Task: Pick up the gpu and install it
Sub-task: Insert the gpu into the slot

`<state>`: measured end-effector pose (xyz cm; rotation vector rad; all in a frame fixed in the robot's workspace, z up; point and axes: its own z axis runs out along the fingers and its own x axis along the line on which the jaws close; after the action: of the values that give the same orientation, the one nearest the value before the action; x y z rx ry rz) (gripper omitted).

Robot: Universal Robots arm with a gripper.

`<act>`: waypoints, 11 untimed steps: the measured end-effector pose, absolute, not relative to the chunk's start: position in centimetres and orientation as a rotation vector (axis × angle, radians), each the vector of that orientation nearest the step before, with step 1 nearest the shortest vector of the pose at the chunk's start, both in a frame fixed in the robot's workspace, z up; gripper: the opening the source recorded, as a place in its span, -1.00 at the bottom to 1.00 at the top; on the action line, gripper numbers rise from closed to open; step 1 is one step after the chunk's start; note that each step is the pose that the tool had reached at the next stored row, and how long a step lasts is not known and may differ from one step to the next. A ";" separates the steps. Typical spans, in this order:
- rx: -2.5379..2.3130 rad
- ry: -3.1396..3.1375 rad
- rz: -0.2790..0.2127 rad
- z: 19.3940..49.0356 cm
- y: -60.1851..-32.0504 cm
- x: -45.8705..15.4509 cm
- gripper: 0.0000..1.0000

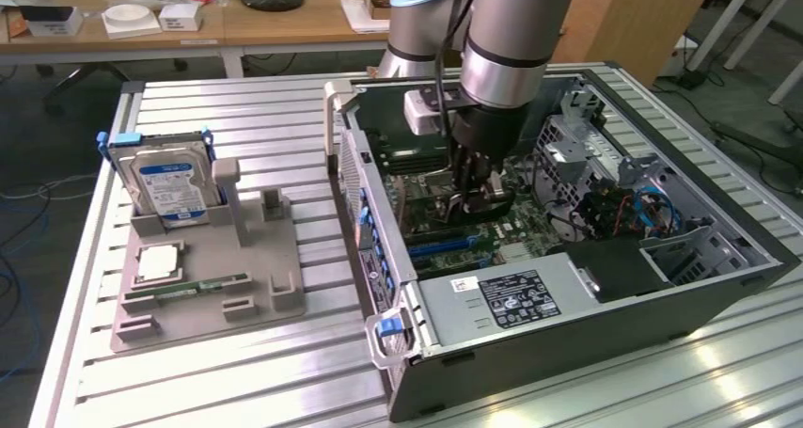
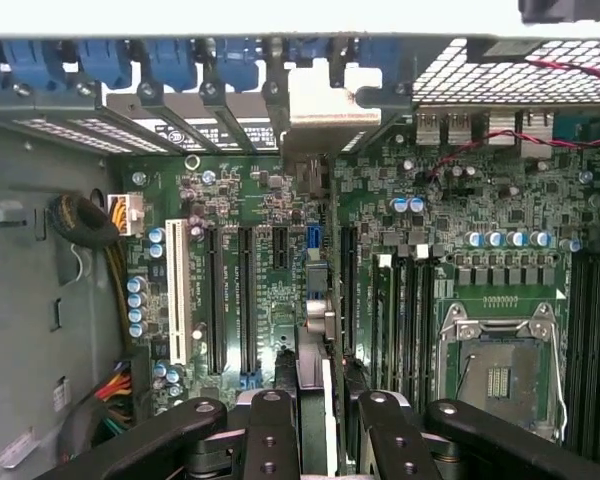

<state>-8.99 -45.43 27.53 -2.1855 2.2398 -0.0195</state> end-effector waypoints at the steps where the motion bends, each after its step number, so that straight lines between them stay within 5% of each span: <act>1: -2.186 2.240 -0.020 27.4 -45.4 -9.0 -0.44; 11: -2.179 2.254 -0.029 26.2 -45.2 -9.1 -0.44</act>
<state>-9.09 -45.23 26.22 -2.1788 2.2542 -0.0285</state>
